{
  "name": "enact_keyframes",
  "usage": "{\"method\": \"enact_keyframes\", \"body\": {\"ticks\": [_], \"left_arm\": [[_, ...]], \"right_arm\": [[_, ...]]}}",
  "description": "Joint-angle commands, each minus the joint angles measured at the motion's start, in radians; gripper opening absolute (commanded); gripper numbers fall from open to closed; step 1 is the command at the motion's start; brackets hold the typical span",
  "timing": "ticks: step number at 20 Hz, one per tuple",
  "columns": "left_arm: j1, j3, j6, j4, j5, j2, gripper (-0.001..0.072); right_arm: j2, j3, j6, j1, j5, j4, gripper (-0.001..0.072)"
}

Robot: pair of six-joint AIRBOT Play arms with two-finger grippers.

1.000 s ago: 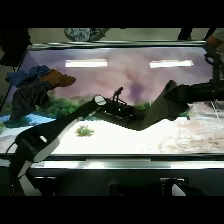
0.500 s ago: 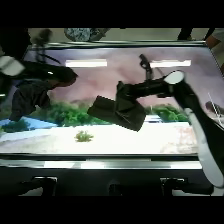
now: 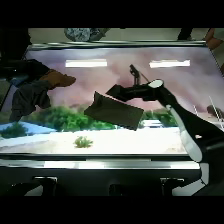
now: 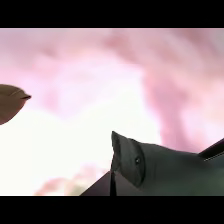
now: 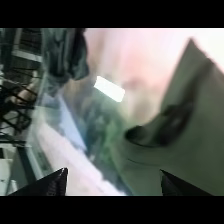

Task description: Fold the shirts.

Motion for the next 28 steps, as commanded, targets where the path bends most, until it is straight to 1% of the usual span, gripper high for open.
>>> {"method": "enact_keyframes", "body": {"ticks": [1, 2, 3, 4, 5, 7, 9, 10, 11, 12, 13, 14, 15, 16, 17, 18, 21, 24, 28], "left_arm": [[0.006, -0.041, 0.005, 0.011, -0.003, 0.006, 0.0032], [0.006, -0.048, 0.005, 0.011, -0.003, 0.006, 0.0032], [0.006, -0.051, 0.005, 0.011, -0.003, 0.006, 0.0032], [0.006, -0.052, 0.005, 0.011, -0.003, 0.006, 0.0032], [0.005, -0.052, 0.004, 0.011, -0.003, 0.006, 0.0032], [0.004, -0.052, 0.004, 0.007, -0.003, 0.006, 0.0032], [0.004, -0.052, 0.003, -0.020, -0.003, 0.006, 0.0032], [0.004, -0.052, 0.004, -0.037, -0.003, 0.006, 0.0032], [0.004, -0.052, 0.004, -0.050, -0.003, 0.006, 0.0032], [0.004, -0.052, 0.004, -0.054, -0.003, 0.006, 0.0032], [0.004, -0.052, 0.004, -0.055, -0.003, 0.006, 0.0033], [0.004, -0.052, 0.004, -0.054, -0.003, 0.006, 0.0032], [0.004, -0.052, 0.004, -0.054, -0.003, 0.005, 0.0033], [0.004, -0.052, 0.004, -0.054, -0.003, 0.005, 0.0033], [0.004, -0.052, 0.004, -0.054, -0.003, 0.004, 0.0032], [0.004, -0.053, 0.004, -0.054, -0.003, 0.004, 0.0033], [0.004, -0.055, 0.004, -0.054, -0.003, 0.001, 0.0033], [0.004, -0.055, 0.003, -0.054, -0.003, -0.005, 0.0033], [0.004, -0.073, -0.008, -0.054, -0.003, -0.012, 0.0033]], "right_arm": [[0.082, 0.002, 0.121, -0.184, 0.231, -0.420, 0.0672], [0.102, -0.004, 0.156, -0.230, 0.319, -0.576, 0.0671], [0.119, -0.032, 0.164, -0.261, 0.391, -0.690, 0.0671], [0.136, -0.094, 0.166, -0.280, 0.417, -0.753, 0.0671], [0.147, -0.168, 0.171, -0.293, 0.385, -0.744, 0.0672], [0.147, -0.312, 0.174, -0.285, 0.237, -0.582, 0.0671], [0.140, -0.414, 0.126, -0.263, 0.069, -0.382, 0.0670], [0.131, -0.438, 0.114, -0.250, 0.016, -0.315, 0.0657], [0.117, -0.449, 0.100, -0.234, -0.018, -0.259, 0.0608], [0.105, -0.449, 0.098, -0.219, -0.035, -0.225, 0.0578], [0.095, -0.448, 0.093, -0.202, -0.051, -0.196, 0.0466], [0.093, -0.448, 0.084, -0.192, -0.070, -0.182, 0.0236], [0.097, -0.446, 0.046, -0.189, -0.077, -0.159, 0.0050], [0.100, -0.427, -0.030, -0.196, -0.072, -0.150, 0.0045], [0.104, -0.398, -0.075, -0.212, -0.051, -0.151, 0.0045], [0.106, -0.363, -0.089, -0.237, -0.025, -0.153, 0.0044], [0.107, -0.217, -0.087, -0.380, 0.086, -0.196, 0.0044], [0.117, -0.092, -0.069, -0.587, 0.199, -0.256, 0.0045], [0.166, -0.044, -0.053, -0.898, 0.307, -0.301, 0.0045]]}}
